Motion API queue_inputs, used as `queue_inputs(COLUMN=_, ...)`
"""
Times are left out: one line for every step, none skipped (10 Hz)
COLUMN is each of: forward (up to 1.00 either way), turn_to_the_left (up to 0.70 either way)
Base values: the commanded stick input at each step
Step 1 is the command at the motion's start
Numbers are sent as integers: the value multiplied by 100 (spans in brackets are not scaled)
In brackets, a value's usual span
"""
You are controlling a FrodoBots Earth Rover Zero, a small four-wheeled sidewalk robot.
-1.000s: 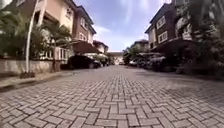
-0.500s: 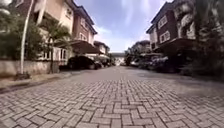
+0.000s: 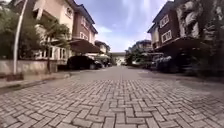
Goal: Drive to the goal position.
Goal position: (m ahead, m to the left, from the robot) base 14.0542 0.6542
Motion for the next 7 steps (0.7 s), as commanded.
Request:
queue_inputs(forward=69, turn_to_the_left=3)
queue_inputs(forward=69, turn_to_the_left=3)
queue_inputs(forward=69, turn_to_the_left=3)
queue_inputs(forward=69, turn_to_the_left=3)
queue_inputs(forward=69, turn_to_the_left=3)
queue_inputs(forward=69, turn_to_the_left=-12)
queue_inputs(forward=69, turn_to_the_left=-33)
